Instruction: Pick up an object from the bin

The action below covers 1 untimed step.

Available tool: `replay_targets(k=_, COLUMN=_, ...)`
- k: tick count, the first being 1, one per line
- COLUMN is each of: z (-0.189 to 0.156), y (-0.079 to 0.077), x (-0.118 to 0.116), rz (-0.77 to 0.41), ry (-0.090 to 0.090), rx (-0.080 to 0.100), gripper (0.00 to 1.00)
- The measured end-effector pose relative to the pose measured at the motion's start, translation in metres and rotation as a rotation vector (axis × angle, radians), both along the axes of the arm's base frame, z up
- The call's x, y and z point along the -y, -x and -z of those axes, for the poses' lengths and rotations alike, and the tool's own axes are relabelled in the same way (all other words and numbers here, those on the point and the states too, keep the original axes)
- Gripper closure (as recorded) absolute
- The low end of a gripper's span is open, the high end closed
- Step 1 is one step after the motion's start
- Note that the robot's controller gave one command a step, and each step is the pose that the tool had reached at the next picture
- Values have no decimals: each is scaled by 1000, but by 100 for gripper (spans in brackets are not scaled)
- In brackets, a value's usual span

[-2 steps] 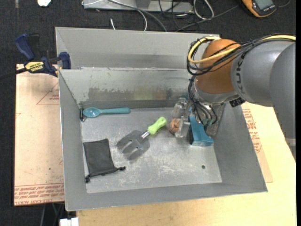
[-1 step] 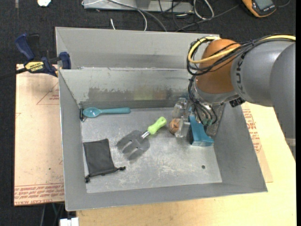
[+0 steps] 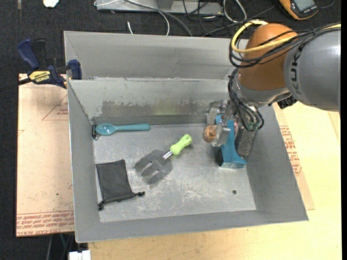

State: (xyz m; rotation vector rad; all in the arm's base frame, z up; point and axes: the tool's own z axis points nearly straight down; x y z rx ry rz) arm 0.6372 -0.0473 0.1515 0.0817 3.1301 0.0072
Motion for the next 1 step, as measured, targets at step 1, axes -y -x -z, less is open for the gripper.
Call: replay_targets(k=1, z=-92, y=-3, x=7, rz=5, ry=-2, rx=-4, gripper=100)
